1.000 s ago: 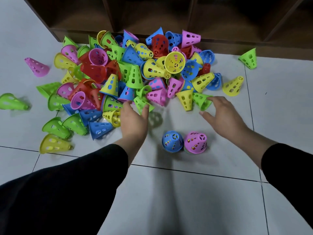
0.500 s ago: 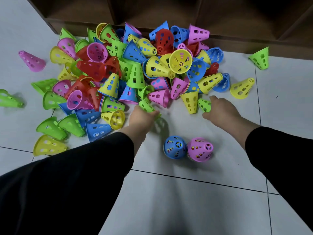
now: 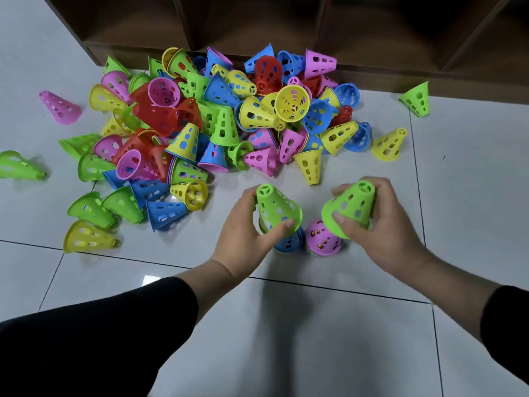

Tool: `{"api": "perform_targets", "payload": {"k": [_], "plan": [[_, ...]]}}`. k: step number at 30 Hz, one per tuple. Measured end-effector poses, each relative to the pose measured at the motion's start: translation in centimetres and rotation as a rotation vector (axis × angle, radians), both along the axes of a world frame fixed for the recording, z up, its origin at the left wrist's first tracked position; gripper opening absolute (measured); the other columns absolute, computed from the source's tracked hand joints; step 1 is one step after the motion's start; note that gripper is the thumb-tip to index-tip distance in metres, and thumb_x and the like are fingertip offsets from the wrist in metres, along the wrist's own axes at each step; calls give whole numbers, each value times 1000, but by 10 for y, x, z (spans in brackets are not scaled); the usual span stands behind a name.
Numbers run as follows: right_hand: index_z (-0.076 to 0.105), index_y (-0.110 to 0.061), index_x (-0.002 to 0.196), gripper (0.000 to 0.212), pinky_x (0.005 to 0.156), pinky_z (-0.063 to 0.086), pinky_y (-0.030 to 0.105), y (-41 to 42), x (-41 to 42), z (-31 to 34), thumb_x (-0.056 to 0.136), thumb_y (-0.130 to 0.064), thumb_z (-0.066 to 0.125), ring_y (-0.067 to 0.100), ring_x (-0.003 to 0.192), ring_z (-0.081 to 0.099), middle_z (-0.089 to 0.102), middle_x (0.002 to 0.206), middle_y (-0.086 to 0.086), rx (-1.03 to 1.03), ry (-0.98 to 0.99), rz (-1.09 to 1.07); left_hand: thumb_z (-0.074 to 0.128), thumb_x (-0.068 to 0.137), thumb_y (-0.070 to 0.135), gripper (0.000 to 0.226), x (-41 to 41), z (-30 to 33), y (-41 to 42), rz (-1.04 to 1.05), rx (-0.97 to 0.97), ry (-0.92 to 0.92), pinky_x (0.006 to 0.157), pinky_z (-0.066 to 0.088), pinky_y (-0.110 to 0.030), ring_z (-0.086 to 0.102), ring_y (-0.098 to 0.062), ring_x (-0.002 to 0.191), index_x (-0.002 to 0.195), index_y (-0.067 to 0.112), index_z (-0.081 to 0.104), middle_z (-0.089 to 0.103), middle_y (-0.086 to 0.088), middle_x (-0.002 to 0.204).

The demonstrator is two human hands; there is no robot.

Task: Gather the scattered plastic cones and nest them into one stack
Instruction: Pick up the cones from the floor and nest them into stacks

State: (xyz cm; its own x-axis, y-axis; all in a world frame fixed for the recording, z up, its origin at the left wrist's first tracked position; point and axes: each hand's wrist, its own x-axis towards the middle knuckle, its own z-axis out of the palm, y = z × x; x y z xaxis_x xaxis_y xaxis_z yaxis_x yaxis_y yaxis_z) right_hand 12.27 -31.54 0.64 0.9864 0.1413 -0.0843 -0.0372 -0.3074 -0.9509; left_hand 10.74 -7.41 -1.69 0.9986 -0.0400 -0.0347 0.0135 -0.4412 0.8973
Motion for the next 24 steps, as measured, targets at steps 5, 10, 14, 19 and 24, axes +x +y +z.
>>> {"api": "perform_targets", "payload": {"k": [5, 10, 14, 19, 24], "plan": [[48, -37, 121, 50, 94, 48, 35, 3, -29, -31, 80, -34, 77, 9, 110, 59, 60, 121, -17, -426, 38, 142, 76, 78, 38, 53, -9, -28, -11, -234, 378, -6, 90, 42, -32, 56, -22, 108, 124, 23, 56, 63, 3, 118], [55, -28, 124, 47, 94, 45, 46, -5, -20, -50, 83, -34, 77, 18, 112, 55, 61, 122, -9, -574, -26, 81, 74, 82, 37, 46, -8, -40, -22, -158, 339, 221, 83, 45, -28, 56, -16, 99, 121, 38, 49, 59, 13, 115], [55, -25, 124, 47, 92, 45, 45, -11, -1, -48, 83, -34, 76, 24, 110, 55, 63, 118, -2, -633, -28, 55, 73, 83, 31, 44, 9, -40, -44, -115, 278, 223, 75, 38, -25, 54, -17, 91, 118, 37, 47, 58, 14, 109], [53, -27, 127, 56, 96, 43, 45, -20, 24, -45, 79, -43, 76, 22, 117, 52, 61, 122, -3, -659, 47, 25, 75, 83, 30, 56, 43, -39, -61, -121, 273, 227, 80, 38, -25, 56, -22, 108, 130, 31, 46, 57, 9, 118], [49, -23, 137, 65, 104, 34, 27, -18, 39, -25, 84, -61, 50, 6, 126, 44, 49, 130, -15, -468, -96, -2, 51, 92, 60, 70, 41, -37, -22, -181, 350, 46, 108, 38, -38, 47, -25, 131, 148, 21, 39, 49, -5, 147]]}}
